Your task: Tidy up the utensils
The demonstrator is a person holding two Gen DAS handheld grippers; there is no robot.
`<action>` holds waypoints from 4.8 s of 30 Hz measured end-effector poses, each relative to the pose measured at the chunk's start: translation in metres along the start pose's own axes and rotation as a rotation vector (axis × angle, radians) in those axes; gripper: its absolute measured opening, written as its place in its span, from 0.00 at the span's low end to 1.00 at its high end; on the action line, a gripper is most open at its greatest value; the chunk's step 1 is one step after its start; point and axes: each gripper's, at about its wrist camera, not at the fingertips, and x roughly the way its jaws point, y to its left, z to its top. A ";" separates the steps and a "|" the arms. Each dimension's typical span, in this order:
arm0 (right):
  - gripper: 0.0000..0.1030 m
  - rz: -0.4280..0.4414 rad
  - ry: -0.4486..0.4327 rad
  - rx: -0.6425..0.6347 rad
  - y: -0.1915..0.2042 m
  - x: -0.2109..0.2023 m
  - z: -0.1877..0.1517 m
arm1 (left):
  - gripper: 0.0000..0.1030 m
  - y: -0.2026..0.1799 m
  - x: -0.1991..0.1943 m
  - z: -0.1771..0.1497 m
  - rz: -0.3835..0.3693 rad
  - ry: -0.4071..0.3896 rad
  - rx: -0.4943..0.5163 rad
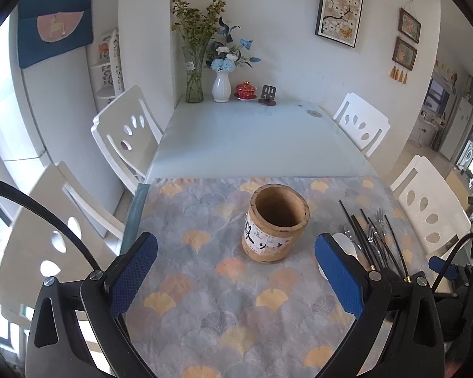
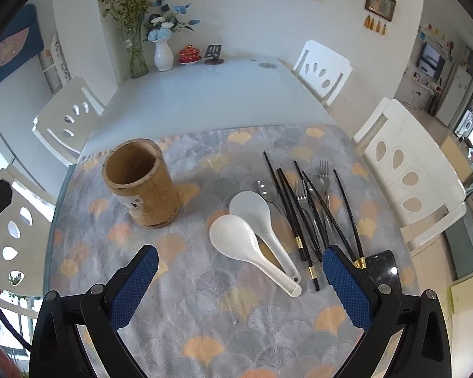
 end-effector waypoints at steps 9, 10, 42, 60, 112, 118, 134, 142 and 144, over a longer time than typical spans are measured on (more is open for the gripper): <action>1.00 0.067 0.153 0.159 -0.040 0.041 -0.023 | 0.97 0.000 0.050 -0.037 -0.120 -0.016 0.018; 1.00 0.080 0.169 0.178 -0.045 0.047 -0.026 | 0.97 -0.003 0.057 -0.040 -0.132 -0.015 0.027; 1.00 0.150 0.086 -0.034 -0.058 0.121 -0.038 | 0.99 -0.055 0.196 -0.056 -0.147 -0.035 0.201; 0.67 0.285 0.227 -0.183 -0.057 0.140 -0.028 | 0.90 -0.045 0.198 -0.059 -0.159 -0.063 0.171; 0.28 0.400 0.109 -0.301 -0.024 0.144 0.014 | 0.91 -0.045 0.199 -0.060 -0.154 -0.062 0.167; 0.16 0.402 -0.044 -0.275 -0.016 0.116 0.028 | 0.91 -0.044 0.199 -0.060 -0.155 -0.062 0.167; 0.68 0.452 0.183 -0.266 0.017 0.198 0.051 | 0.90 -0.048 0.201 -0.063 -0.145 -0.052 0.183; 0.50 0.542 0.252 -0.317 0.023 0.223 0.059 | 0.90 -0.040 0.200 -0.062 -0.187 -0.046 0.148; 0.50 0.524 0.297 -0.327 0.024 0.233 0.059 | 0.90 -0.040 0.201 -0.062 -0.190 -0.045 0.146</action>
